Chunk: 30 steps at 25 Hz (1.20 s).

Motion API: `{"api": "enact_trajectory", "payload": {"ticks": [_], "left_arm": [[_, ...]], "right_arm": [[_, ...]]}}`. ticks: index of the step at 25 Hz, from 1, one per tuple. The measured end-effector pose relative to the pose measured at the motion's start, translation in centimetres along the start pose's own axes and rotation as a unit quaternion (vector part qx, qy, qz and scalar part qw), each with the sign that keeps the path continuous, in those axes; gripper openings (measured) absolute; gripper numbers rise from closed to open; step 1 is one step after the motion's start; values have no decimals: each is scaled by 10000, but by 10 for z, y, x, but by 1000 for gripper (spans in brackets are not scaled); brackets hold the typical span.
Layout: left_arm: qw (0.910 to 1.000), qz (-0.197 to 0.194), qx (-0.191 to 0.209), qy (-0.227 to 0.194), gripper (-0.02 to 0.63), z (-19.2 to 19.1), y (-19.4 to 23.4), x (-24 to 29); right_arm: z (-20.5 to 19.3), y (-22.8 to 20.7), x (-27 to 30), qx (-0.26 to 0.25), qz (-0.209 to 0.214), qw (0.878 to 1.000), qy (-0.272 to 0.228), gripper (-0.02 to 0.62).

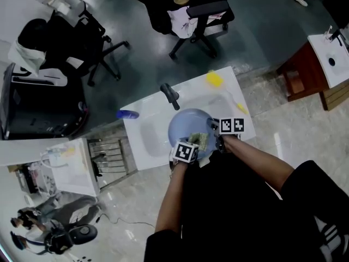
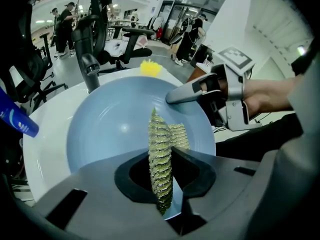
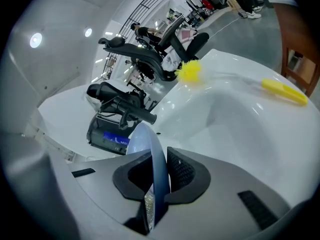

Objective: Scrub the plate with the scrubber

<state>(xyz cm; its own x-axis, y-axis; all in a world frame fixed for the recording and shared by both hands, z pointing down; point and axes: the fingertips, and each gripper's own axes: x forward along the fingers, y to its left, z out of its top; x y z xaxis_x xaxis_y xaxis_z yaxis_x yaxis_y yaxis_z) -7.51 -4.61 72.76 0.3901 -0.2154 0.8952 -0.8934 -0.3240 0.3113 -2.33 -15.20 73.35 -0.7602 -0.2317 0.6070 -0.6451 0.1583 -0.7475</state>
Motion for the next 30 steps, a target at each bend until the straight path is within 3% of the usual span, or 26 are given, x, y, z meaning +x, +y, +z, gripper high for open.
{"api": "enact_trajectory", "payload": {"ticks": [2,5,10,13,17,23,26,30], "left_arm": [[9999,-84,-29,-94,64,2,-1,0],[9985,-214,-403,-298,64,0,3,-9],[9881,76,-1192,-967,64,-7,35,-46],[9717,202,-1702,-1625,64,-17,50,-76],[9390,360,-2411,-2426,64,-43,64,-108],[8914,844,-2836,-3434,64,-67,63,-140],[8776,918,-3049,-3583,64,-81,55,-143],[8705,958,-3219,-3598,64,-95,45,-143]], "right_arm": [[1,-1,3,-70,4,10000,64,29],[-1,-8,5,-146,-43,9997,209,29],[-10,-28,11,192,-204,9987,418,26],[-15,-37,19,187,-317,9977,576,20],[-28,-49,30,417,-513,9951,731,21],[-33,-70,45,860,-833,9893,834,26],[-33,-83,53,1122,-1140,9833,871,31],[-30,-97,59,1348,-1511,9744,981,37]]}}
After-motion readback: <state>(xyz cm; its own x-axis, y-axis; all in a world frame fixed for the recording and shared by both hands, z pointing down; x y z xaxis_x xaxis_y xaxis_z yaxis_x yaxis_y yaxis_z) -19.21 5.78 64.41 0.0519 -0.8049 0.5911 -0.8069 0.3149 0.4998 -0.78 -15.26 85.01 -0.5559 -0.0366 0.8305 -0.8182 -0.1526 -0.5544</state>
